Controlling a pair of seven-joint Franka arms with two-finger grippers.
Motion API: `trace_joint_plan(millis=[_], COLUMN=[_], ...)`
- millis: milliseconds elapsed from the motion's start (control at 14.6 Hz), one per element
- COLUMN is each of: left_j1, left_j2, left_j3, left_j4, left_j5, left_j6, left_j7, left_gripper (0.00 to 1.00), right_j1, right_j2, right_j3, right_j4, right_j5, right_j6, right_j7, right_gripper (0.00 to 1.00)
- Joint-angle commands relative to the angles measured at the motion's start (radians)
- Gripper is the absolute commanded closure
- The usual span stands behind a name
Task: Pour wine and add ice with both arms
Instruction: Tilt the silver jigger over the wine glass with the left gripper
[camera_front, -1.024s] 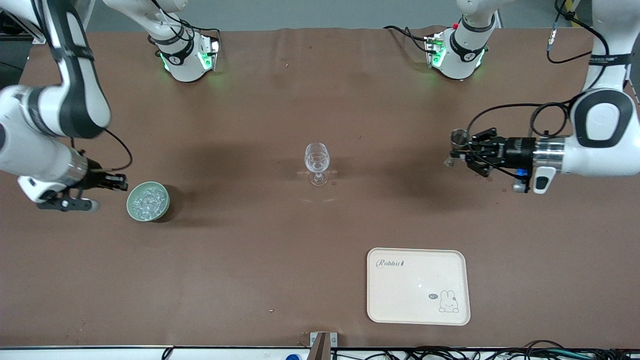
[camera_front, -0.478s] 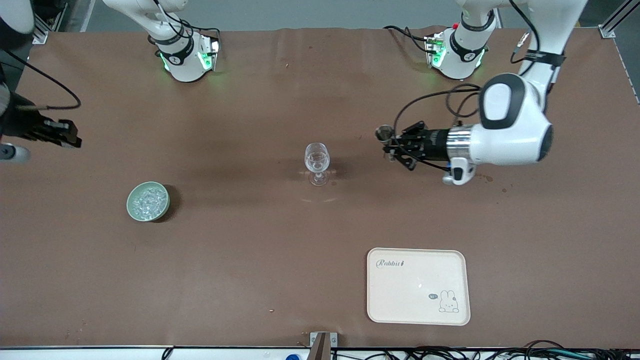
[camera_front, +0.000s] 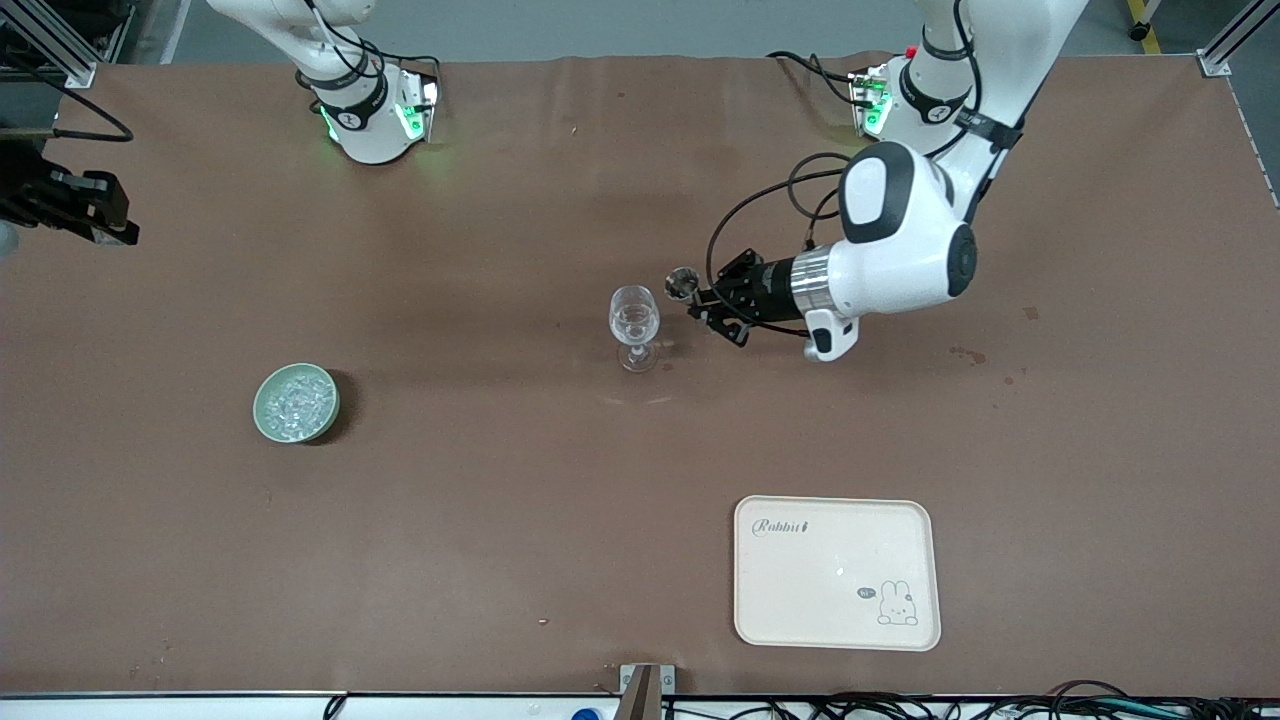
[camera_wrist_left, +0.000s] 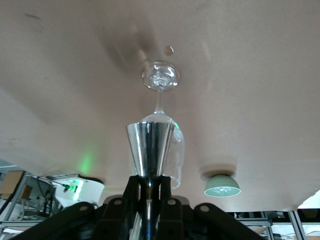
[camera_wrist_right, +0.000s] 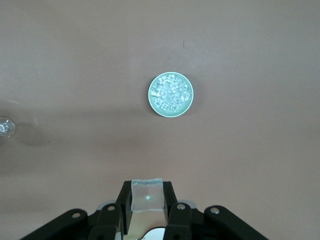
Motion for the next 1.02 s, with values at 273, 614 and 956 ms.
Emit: trace_joint_plan(millis=[273,614,956], left_j1=[-0.007,-0.01,-0.031], left_j2=[0.073,0.141,0.138], left_j3=[-0.063,-0.121,-0.136], left_j4=[0.09,0.167,0.169], left_j5=[0.164,0.538,0.75], left_j6=[0.087,0.087,0.086], left_j7=[-0.121,-0.351,-0.456], left_gripper=[1.0,1.0,1.0], right_j1=[0.064,0.064,0.063], right_j2=[-0.012,-0.009,-0.007], right_j3=[-0.066,-0.066,-0.066], right_j4=[-0.009,-0.013,-0.017], right_j5=[0.005,0.005,0.007], right_j6=[-0.008,-0.015,-0.022], right_j7=[0.004,0.003,0.004], right_gripper=[0.99,0.99,1.0])
